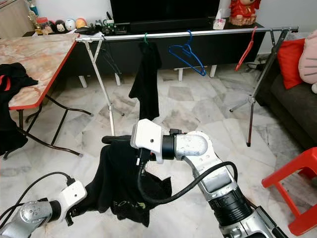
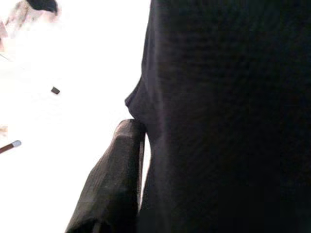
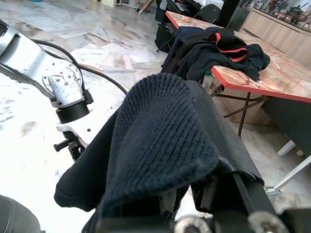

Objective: Hang hanger

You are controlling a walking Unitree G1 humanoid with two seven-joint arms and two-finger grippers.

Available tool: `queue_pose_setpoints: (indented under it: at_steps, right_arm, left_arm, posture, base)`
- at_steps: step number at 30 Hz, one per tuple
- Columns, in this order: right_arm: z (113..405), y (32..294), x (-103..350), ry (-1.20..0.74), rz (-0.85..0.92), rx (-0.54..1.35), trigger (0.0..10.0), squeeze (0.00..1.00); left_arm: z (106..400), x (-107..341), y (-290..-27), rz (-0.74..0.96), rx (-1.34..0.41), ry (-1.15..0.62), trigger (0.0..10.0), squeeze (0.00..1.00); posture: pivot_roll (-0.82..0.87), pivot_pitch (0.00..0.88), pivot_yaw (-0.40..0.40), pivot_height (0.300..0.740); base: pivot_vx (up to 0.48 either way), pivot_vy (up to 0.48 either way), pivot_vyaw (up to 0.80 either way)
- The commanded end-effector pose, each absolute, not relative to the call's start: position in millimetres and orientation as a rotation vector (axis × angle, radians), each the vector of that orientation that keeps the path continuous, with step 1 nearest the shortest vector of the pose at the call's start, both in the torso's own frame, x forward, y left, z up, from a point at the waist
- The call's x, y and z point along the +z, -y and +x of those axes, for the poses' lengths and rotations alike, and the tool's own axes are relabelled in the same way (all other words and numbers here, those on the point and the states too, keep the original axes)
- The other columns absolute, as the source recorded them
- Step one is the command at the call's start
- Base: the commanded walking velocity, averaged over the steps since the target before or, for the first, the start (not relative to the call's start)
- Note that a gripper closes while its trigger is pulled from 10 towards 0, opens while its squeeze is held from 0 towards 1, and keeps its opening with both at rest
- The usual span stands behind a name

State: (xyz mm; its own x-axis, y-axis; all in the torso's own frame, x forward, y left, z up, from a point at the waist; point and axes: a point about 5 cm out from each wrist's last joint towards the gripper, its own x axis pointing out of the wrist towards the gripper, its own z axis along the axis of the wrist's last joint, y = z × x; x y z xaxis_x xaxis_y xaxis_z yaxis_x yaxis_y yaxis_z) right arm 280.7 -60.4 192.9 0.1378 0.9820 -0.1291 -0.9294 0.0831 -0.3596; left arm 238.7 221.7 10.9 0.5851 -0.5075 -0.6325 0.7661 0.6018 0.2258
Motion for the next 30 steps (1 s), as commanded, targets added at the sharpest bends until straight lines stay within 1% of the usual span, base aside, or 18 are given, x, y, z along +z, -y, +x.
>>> queue_pose_setpoints:
  at_steps: [1,8,17,23,24,28,29,30]
  right_arm:
    - [279,58,197,0.19,-0.405,1.441,0.0,0.0]
    - [282,60,191,0.162,-0.413,1.425,0.0,0.0]
    - [283,61,189,0.159,-0.415,1.418,0.0,0.0]
    - [284,60,189,0.16,-0.437,1.402,0.0,0.0]
    - [286,60,188,0.154,-0.451,1.385,1.8,0.0]
    - [288,60,186,0.148,-0.465,1.368,1.8,0.0]
    - [292,63,182,0.124,-0.499,1.331,10.0,0.0]
    - [293,64,181,0.117,-0.508,1.321,10.0,0.0]
  left_arm:
    - [240,16,-223,0.478,-0.76,-0.521,0.0,0.0]
    - [242,21,-221,0.424,-0.742,-0.489,0.0,0.0]
    - [241,20,-222,0.428,-0.761,-0.504,0.0,0.0]
    - [242,22,-221,0.41,-0.738,-0.481,0.0,0.0]
    - [242,22,-221,0.41,-0.735,-0.478,0.0,0.0]
    - [242,22,-220,0.41,-0.735,-0.476,0.0,0.0]
    - [242,23,-220,0.406,-0.72,-0.464,0.0,0.0]
    - [242,23,-220,0.404,-0.715,-0.461,0.0,0.0]
  posture:
    - [-0.04,0.039,0.049,0.74]
    - [-0.04,0.039,0.05,0.74]
    - [-0.04,0.035,0.05,0.74]
    - [-0.04,0.038,0.049,0.74]
    - [-0.04,0.039,0.048,0.74]
    - [-0.04,0.039,0.048,0.74]
    - [-0.04,0.04,0.048,0.74]
    - [-0.04,0.04,0.048,0.74]
  base:
    - [0.0,0.0,0.0]
    - [0.0,0.0,0.0]
    - [0.0,0.0,0.0]
    - [0.0,0.0,0.0]
    - [0.0,0.0,0.0]
    - [0.0,0.0,0.0]
    - [0.0,0.0,0.0]
    - [0.0,0.0,0.0]
